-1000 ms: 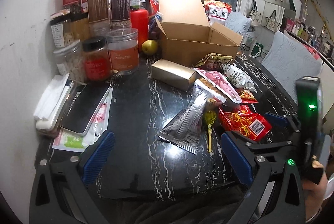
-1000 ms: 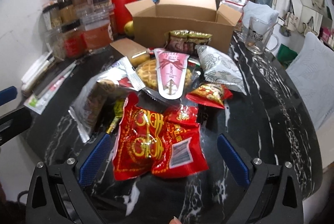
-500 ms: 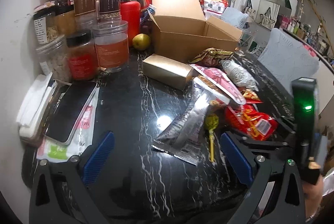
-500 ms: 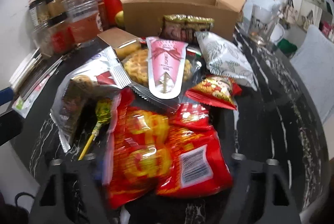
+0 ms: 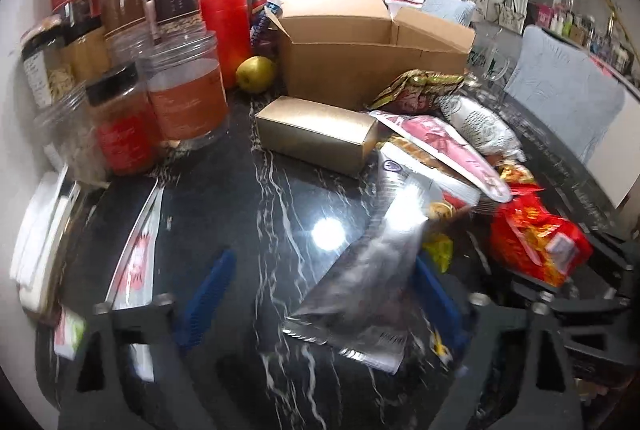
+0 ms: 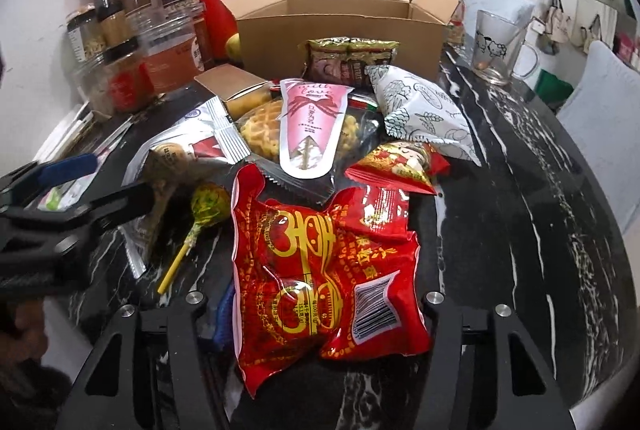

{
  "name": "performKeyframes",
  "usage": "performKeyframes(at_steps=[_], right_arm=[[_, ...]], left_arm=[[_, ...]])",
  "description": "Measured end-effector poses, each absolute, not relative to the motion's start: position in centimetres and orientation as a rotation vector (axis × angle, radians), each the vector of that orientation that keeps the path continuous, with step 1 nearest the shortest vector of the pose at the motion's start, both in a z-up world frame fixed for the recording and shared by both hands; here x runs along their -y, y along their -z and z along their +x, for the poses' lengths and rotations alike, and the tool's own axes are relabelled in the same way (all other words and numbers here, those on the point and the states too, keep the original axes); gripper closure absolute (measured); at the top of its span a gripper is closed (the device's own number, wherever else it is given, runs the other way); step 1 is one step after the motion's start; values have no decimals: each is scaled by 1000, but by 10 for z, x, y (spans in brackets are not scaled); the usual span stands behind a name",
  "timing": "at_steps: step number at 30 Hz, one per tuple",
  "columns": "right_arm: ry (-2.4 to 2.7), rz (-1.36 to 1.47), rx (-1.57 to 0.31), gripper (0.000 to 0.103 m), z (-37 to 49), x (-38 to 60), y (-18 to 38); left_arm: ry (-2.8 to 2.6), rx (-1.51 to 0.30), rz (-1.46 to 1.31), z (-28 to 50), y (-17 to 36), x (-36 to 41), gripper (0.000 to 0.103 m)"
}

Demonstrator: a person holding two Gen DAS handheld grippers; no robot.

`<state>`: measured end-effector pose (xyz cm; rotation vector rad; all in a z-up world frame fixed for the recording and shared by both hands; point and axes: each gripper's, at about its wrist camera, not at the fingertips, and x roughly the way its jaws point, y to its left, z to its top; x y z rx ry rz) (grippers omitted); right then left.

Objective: Organize snacks
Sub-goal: 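Grasp the red snack bag with the right gripper while the left gripper grasps the silver foil packet, then carry both packets over the cardboard box and open both grippers to drop them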

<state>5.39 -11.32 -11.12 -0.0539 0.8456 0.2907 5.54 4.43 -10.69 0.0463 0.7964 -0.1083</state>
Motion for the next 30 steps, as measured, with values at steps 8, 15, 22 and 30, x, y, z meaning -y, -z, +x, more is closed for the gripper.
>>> performKeyframes(at_steps=[8, 15, 22, 30], right_arm=[[-327, -13, -867, 42, 55, 124, 110], [-434, 74, -836, 44, 51, 138, 109], [-463, 143, -784, 46, 51, 152, 84], [-428, 110, -765, 46, 73, 162, 53]], left_arm=[[221, -869, 67, 77, 123, -34, 56], [211, -777, 33, 62, 103, -35, 66], [173, -704, 9, 56, 60, -44, 66], [180, -718, 8, 92, 36, -38, 66]])
